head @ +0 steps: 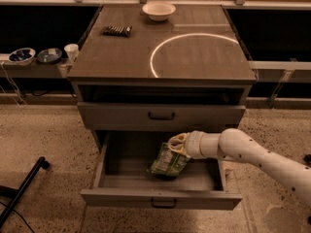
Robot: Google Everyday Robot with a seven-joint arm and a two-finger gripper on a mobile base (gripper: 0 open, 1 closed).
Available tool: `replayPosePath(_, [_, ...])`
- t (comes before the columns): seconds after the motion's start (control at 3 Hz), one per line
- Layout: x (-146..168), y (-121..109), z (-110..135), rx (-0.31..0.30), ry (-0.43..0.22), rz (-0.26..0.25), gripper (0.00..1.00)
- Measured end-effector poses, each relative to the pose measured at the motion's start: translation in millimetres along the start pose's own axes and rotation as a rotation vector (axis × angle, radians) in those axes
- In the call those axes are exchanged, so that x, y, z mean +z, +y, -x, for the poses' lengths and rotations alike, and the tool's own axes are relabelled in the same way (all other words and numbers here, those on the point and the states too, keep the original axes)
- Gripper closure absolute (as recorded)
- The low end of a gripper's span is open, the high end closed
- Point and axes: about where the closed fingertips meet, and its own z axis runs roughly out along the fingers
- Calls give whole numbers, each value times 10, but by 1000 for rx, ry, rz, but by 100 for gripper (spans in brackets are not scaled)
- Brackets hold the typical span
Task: Place green jalapeno chip bag into middle drawer
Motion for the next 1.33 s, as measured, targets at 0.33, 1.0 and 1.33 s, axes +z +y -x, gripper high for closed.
replayPosePath(0.33, [133, 4, -24, -24, -15, -32, 100])
replayPosePath(1.0, [136, 1, -25, -23, -15, -34, 59])
replayPosePath(1.33, [137, 1, -24, -23, -15, -33, 34])
